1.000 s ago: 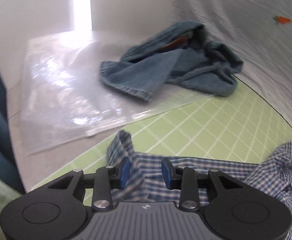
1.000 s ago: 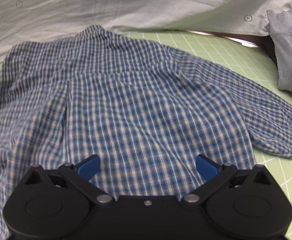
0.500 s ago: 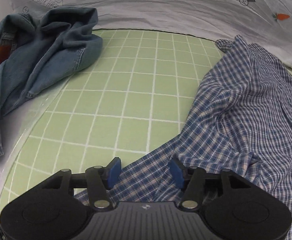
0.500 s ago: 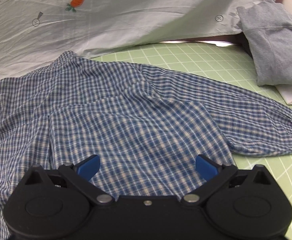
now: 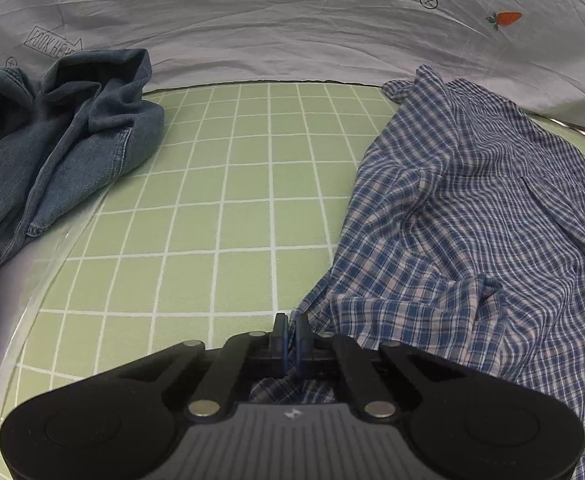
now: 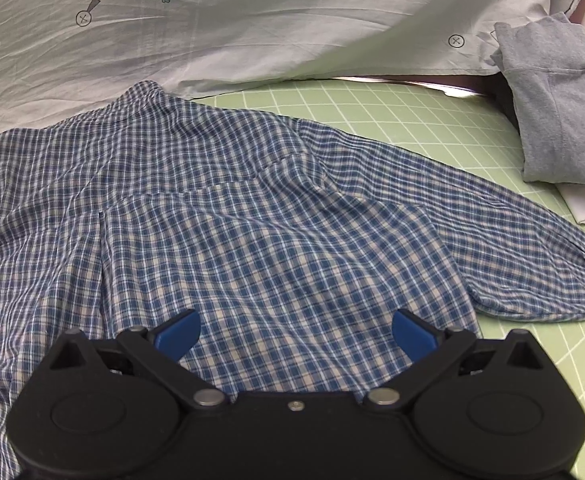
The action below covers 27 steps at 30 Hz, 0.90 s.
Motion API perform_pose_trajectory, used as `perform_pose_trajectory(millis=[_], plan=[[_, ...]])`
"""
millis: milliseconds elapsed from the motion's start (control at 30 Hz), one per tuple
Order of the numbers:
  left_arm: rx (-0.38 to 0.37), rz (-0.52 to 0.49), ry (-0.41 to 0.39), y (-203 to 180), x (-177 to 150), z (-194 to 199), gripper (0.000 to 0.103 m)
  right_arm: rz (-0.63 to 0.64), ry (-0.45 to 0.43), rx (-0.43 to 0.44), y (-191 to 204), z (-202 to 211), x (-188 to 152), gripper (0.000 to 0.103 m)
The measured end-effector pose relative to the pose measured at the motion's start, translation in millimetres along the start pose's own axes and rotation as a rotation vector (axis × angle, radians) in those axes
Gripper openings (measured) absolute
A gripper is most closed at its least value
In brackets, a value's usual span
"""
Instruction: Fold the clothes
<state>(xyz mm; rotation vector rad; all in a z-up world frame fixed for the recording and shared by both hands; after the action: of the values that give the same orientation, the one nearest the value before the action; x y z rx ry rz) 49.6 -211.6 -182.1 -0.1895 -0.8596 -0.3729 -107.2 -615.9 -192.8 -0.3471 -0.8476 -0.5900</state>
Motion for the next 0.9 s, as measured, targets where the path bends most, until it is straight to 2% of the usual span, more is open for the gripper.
perform_pose_trajectory(millis=[33, 133, 300, 467, 633, 700, 733, 833, 900], plan=[[0.01, 0.012, 0.001, 2.9, 0.8, -0.5, 0.001, -0.001, 0.0, -0.001, -0.1, 0.9, -0.6, 0.103], [0.112, -0.031, -0.002, 19.0, 2.7, -1.4, 0.001, 0.0, -0.002, -0.008, -2.6, 4.3, -3.0, 0.103], [0.308, -0.009, -0.022, 81.2, 11.2, -4.4, 0.0, -0.006, 0.001, -0.025, -10.1, 7.2, -5.8, 0.103], [0.384, 0.052, -0.038, 115.2, 22.0, -7.2, 0.001, -0.012, 0.001, -0.03, -13.2, 7.6, -5.6, 0.103], [0.35, 0.164, -0.051, 110.2, 15.2, 2.4, 0.008, -0.006, -0.005, -0.022, -13.6, 10.4, -5.3, 0.103], [0.327, 0.203, -0.062, 100.7, 11.3, 12.6, 0.023, -0.006, -0.005, -0.019, -14.7, 12.5, -6.5, 0.103], [0.317, 0.222, -0.067, 95.3, 8.4, 18.8, 0.024, -0.006, -0.004, -0.018, -15.8, 13.4, -7.9, 0.103], [0.269, 0.24, -0.068, 72.7, -0.4, 31.2, 0.028, -0.011, 0.001, -0.015, -19.4, 12.0, -11.2, 0.103], [0.247, 0.238, -0.063, 58.7, -6.1, 35.0, 0.034, -0.005, -0.004, -0.011, -21.1, 10.7, -10.5, 0.103]])
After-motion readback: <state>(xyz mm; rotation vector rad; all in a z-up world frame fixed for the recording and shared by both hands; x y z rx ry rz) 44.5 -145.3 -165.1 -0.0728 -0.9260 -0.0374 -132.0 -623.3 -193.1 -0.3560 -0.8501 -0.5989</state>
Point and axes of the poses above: each gripper's, at about its wrist camera, not at the fingertips, and z roughly against the way its jaws point, y to its left, x to its top, the point moved 10 cm from there along -z, roughly the way its jaws point, and after that the axes turned 15 degrees about -y, right-handed, at the moved point
